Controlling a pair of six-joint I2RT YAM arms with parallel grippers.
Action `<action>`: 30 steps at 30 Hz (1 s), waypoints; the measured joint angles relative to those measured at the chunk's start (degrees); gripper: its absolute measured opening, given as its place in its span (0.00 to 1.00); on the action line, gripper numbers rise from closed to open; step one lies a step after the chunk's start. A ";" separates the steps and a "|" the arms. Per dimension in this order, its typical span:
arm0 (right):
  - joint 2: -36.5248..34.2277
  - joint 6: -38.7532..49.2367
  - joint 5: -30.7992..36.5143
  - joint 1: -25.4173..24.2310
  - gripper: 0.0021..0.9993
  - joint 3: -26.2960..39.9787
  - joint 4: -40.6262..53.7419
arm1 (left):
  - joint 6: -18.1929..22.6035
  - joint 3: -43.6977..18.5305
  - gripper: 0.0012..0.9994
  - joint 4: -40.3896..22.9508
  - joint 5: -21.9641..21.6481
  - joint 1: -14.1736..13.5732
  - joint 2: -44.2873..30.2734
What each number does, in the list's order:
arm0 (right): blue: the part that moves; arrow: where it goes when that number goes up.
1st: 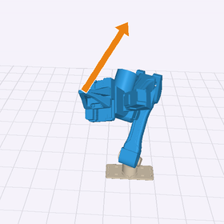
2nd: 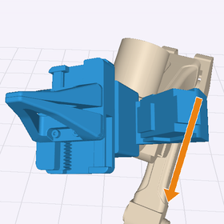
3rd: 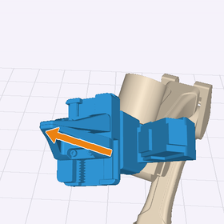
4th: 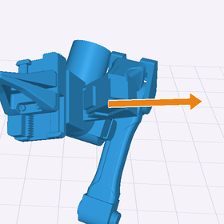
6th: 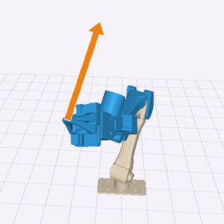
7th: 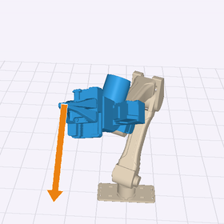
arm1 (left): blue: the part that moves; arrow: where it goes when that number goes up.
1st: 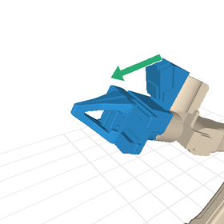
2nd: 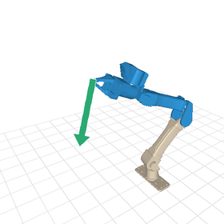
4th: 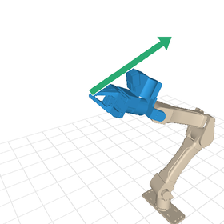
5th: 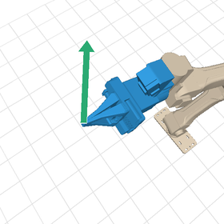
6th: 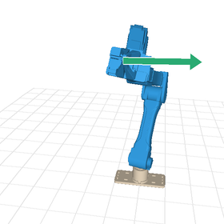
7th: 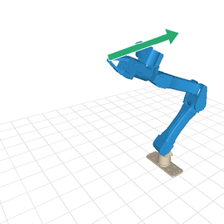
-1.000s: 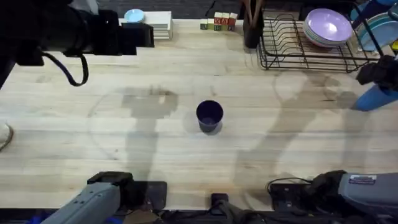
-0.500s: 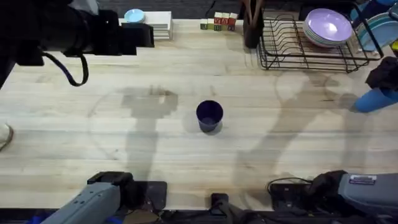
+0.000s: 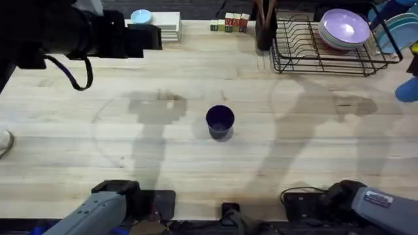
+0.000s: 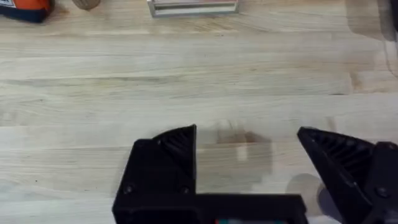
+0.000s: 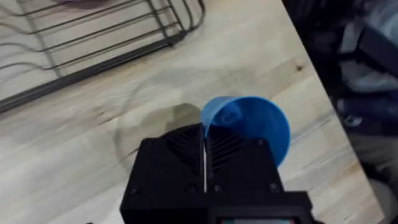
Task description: Pick up the cup on the table and put them onto the rack.
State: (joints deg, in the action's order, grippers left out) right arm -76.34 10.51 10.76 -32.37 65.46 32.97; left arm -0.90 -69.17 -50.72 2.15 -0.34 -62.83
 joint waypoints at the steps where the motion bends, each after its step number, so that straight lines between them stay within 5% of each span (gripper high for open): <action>1: 0.68 0.43 0.25 0.95 0.03 0.39 0.75 | 0.02 0.00 0.99 0.00 0.00 0.00 0.00; 9: 1.58 2.86 2.67 10.74 0.03 7.76 3.69 | 0.00 0.00 0.99 0.00 0.00 0.00 0.00; 12: 1.58 3.52 3.08 18.04 0.03 11.82 1.58 | 0.01 0.00 0.99 0.00 0.00 0.00 0.00; 30: -7.11 3.71 3.37 37.32 0.03 12.80 -11.79 | 0.02 0.00 0.99 -0.02 0.00 0.00 0.00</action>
State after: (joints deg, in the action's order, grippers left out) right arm -83.45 14.22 14.13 4.96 78.26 21.19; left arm -0.89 -69.17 -50.74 2.15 -0.34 -62.83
